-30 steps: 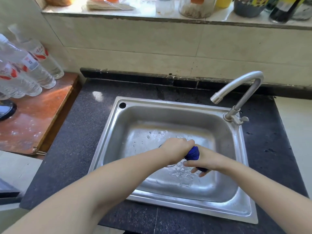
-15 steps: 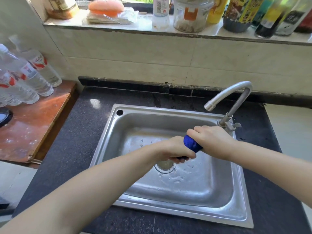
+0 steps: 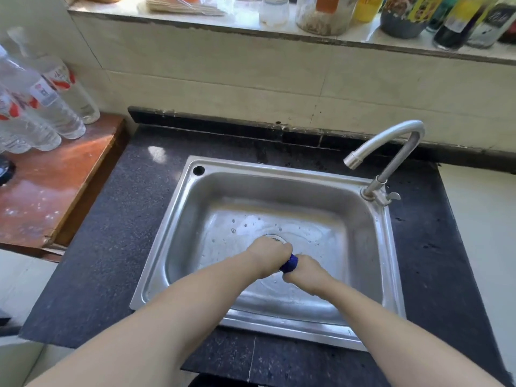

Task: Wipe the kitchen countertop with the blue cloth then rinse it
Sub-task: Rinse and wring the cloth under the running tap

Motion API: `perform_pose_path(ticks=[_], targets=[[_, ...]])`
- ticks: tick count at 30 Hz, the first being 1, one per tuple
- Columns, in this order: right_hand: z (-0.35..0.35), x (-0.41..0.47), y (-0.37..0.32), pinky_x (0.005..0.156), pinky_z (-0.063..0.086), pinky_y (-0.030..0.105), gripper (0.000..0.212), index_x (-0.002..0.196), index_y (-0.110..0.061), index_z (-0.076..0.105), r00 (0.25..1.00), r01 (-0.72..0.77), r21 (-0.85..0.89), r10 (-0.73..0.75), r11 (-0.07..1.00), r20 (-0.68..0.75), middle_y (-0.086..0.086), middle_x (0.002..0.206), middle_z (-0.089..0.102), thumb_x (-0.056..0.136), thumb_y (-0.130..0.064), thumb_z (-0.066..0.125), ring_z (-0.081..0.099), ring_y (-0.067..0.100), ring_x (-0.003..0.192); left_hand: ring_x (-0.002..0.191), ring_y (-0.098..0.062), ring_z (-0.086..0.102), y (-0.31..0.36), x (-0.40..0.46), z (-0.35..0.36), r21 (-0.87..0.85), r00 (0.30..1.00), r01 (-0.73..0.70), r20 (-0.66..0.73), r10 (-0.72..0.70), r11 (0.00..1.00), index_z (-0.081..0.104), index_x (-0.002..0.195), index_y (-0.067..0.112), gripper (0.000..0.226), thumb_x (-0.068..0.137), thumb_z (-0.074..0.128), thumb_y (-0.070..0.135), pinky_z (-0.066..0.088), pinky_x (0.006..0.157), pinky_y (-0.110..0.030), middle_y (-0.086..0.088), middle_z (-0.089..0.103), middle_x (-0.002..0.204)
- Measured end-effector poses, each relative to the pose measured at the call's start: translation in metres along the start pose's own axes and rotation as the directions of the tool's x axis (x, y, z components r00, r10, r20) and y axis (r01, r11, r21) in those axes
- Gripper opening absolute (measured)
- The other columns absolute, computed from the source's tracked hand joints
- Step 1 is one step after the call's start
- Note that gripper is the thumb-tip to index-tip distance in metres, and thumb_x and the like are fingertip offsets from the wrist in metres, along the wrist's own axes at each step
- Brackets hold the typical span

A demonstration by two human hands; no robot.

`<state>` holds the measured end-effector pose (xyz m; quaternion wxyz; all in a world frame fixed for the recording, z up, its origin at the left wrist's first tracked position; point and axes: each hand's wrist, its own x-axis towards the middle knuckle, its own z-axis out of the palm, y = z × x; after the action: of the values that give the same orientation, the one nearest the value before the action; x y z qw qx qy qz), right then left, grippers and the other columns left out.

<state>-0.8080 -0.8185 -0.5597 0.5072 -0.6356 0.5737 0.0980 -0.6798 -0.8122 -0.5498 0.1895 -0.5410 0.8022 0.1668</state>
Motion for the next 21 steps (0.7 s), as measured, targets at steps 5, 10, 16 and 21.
perform_pose_path(ticks=[5,10,16,21], targets=[[-0.027,-0.009,-0.018,0.05,0.033,0.027,0.015,0.074,-0.017,0.041,0.992,0.104,-0.325,-0.122,0.94,-0.037,0.0,0.069,0.053,0.078,-0.017,0.056,0.047,0.019,0.064,0.084,-0.032,0.057,-0.006,-0.01,-0.022,-0.182,0.996,0.058,-0.054,-0.069,0.982,0.043,0.109,0.008,0.026,0.085,0.05,0.013,0.035,0.061,-0.032,-0.013,0.063,0.1],[-0.072,-0.048,-0.052,0.061,0.049,0.03,0.042,0.109,-0.021,0.042,0.958,0.244,-0.241,-0.272,0.939,-0.093,-0.001,0.088,0.064,0.08,-0.041,0.065,0.059,0.019,0.076,0.09,-0.021,0.06,-0.042,-0.051,-0.06,-0.905,0.983,-0.02,-0.096,-0.157,0.426,0.032,0.133,0.023,0.064,0.08,0.067,0.019,0.048,0.067,-0.025,-0.004,0.059,0.111],[-0.058,-0.071,-0.078,0.053,0.049,0.029,0.031,0.11,-0.021,0.056,0.949,0.289,0.412,-0.316,0.864,-0.003,0.005,0.091,0.071,0.097,-0.043,0.039,0.063,0.018,0.071,0.11,-0.011,0.059,-0.051,-0.091,-0.065,-0.963,0.966,-0.174,-0.127,-0.223,-0.204,0.05,0.124,0.021,0.031,0.093,0.054,0.024,0.05,0.092,-0.038,0.005,0.061,0.121],[-0.041,-0.072,-0.088,0.081,0.054,0.046,0.025,0.097,-0.027,0.061,0.887,0.453,0.041,-0.447,0.89,-0.116,-0.004,0.092,0.069,0.085,-0.048,0.057,0.065,0.016,0.088,0.09,-0.017,0.06,-0.031,-0.106,-0.058,-0.857,0.86,-0.343,-0.121,-0.496,-0.386,0.051,0.112,0.012,0.019,0.093,0.053,0.014,0.052,0.07,-0.031,-0.004,0.063,0.105]])
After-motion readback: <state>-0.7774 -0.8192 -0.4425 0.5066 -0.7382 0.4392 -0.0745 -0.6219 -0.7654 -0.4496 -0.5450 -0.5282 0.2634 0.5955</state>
